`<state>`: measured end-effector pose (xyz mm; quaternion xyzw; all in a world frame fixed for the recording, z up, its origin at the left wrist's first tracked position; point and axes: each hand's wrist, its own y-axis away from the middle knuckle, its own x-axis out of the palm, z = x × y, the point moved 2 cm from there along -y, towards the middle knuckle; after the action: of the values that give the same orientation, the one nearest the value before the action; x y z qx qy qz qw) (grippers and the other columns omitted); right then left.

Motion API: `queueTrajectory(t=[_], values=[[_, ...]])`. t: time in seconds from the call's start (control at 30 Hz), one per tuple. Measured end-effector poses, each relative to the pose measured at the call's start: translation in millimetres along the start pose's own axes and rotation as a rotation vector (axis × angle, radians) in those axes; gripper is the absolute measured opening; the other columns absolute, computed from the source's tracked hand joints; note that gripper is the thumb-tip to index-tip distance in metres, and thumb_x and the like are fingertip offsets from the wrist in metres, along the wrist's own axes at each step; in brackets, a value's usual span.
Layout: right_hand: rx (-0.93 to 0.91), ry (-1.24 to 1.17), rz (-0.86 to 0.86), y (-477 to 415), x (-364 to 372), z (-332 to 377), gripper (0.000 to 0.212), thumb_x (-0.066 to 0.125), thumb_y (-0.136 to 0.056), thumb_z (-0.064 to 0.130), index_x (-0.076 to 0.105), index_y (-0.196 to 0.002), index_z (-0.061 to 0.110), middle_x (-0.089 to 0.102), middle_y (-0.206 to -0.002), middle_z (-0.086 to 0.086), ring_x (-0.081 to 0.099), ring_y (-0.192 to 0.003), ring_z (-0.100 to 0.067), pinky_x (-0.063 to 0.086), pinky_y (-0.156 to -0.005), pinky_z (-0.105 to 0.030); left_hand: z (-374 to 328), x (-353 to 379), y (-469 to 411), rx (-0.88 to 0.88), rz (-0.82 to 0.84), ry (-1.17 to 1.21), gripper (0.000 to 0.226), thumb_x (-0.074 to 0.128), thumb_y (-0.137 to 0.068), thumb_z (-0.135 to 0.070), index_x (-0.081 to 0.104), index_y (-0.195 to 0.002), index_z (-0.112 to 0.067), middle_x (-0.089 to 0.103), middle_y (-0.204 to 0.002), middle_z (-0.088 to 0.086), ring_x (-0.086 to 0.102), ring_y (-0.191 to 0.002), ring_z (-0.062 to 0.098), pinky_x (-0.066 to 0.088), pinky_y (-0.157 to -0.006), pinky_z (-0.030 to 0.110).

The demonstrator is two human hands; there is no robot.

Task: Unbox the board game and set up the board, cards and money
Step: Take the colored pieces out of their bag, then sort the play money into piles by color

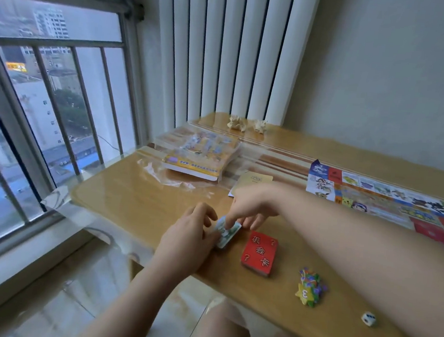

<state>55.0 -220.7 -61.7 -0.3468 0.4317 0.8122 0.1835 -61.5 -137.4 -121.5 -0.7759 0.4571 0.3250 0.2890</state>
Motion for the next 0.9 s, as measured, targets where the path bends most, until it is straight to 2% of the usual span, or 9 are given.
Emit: queueTrajectory(t=[0.1, 0.17, 0.27, 0.33, 0.43, 0.53, 0.7, 0.8, 0.9], values=[[0.031, -0.013, 0.021, -4, 2, 2, 0.048, 0.067, -0.086, 0.019, 0.049, -0.128, 0.005, 0.053, -0.123, -0.015, 0.057, -0.110, -0.024, 0.050, -0.092, -0.031, 1, 3, 4, 0.031, -0.036, -0.040, 0.035, 0.056, -0.090, -0.040, 0.040, -0.121, -0.033, 0.045, -0.115, -0.012, 0.058, -0.092, 0.010, 0.044, -0.076, 0.026], [0.033, -0.030, 0.031, -7, 4, 2, 0.047, 0.067, -0.084, 0.018, 0.049, -0.126, 0.006, 0.051, -0.120, -0.013, 0.057, -0.097, -0.022, 0.050, -0.089, -0.030, 2, 6, 7, 0.057, -0.065, -0.080, 0.048, 0.051, -0.092, -0.044, 0.031, -0.135, -0.036, 0.042, -0.123, -0.010, 0.058, -0.099, 0.012, 0.040, -0.078, 0.025], [0.031, -0.054, 0.041, -9, 8, 2, 0.038, 0.067, -0.082, 0.017, 0.054, -0.117, 0.008, 0.048, -0.098, -0.006, 0.047, -0.076, -0.017, 0.048, -0.078, -0.027, 4, 8, 10, 0.069, -0.087, -0.120, 0.065, 0.044, -0.094, -0.047, 0.008, -0.147, -0.038, 0.036, -0.130, -0.006, 0.058, -0.104, 0.019, 0.040, -0.083, 0.029], [0.024, -0.075, 0.028, -9, 8, 2, 0.028, 0.066, -0.082, 0.013, 0.053, -0.107, 0.010, 0.045, -0.086, -0.003, 0.046, -0.071, -0.015, 0.047, -0.069, -0.024, 4, 8, 10, 0.081, -0.086, -0.133, 0.072, 0.040, -0.095, -0.048, -0.006, -0.149, -0.037, 0.033, -0.134, -0.004, 0.058, -0.103, 0.019, 0.042, -0.087, 0.030], [-0.008, -0.124, 0.026, -9, 8, 4, 0.029, 0.065, -0.082, 0.005, 0.050, -0.106, 0.009, 0.048, -0.093, -0.004, 0.054, -0.084, -0.017, 0.052, -0.073, -0.026, 4, 8, 11, 0.096, -0.097, -0.128, 0.075, 0.034, -0.095, -0.052, -0.018, -0.147, -0.036, 0.031, -0.139, -0.003, 0.057, -0.105, 0.019, 0.042, -0.091, 0.031], [-0.028, -0.178, 0.053, -8, 9, 5, 0.028, 0.064, -0.081, 0.000, 0.051, -0.105, 0.005, 0.045, -0.087, -0.004, 0.051, -0.079, -0.018, 0.052, -0.066, -0.027, 4, 8, 11, 0.099, -0.107, -0.135, 0.077, 0.035, -0.096, -0.051, -0.021, -0.146, -0.035, 0.031, -0.139, -0.003, 0.057, -0.106, 0.020, 0.041, -0.091, 0.030], [-0.113, -0.141, 0.077, 0, 12, 6, 0.020, 0.058, -0.087, -0.001, 0.054, -0.106, 0.002, 0.053, -0.091, -0.009, 0.054, -0.080, -0.019, 0.047, -0.058, -0.023, 5, 9, 11, 0.096, -0.123, -0.137, 0.080, 0.039, -0.095, -0.050, -0.019, -0.147, -0.034, 0.032, -0.138, -0.007, 0.057, -0.105, 0.016, 0.042, -0.091, 0.029], [-0.247, -0.075, -0.007, 12, 3, 9, 0.022, 0.055, -0.093, 0.007, 0.052, -0.114, 0.003, 0.056, -0.096, -0.008, 0.055, -0.084, -0.017, 0.049, -0.067, -0.024, 5, 2, 9, 0.031, -0.047, 0.134, 0.080, 0.050, -0.094, -0.044, -0.007, -0.150, -0.036, 0.035, -0.134, -0.011, 0.057, -0.101, 0.009, 0.049, -0.088, 0.032], [-0.396, -0.081, -0.220, 37, -21, 7, 0.021, 0.055, -0.095, 0.016, 0.051, -0.115, 0.012, 0.060, -0.099, -0.003, 0.058, -0.084, -0.015, 0.048, -0.067, -0.024, -4, -19, 3, -0.101, -0.021, 0.853, 0.061, 0.057, -0.092, -0.026, 0.029, -0.146, -0.032, 0.052, -0.130, -0.004, 0.058, -0.105, 0.010, 0.050, -0.084, 0.028]])
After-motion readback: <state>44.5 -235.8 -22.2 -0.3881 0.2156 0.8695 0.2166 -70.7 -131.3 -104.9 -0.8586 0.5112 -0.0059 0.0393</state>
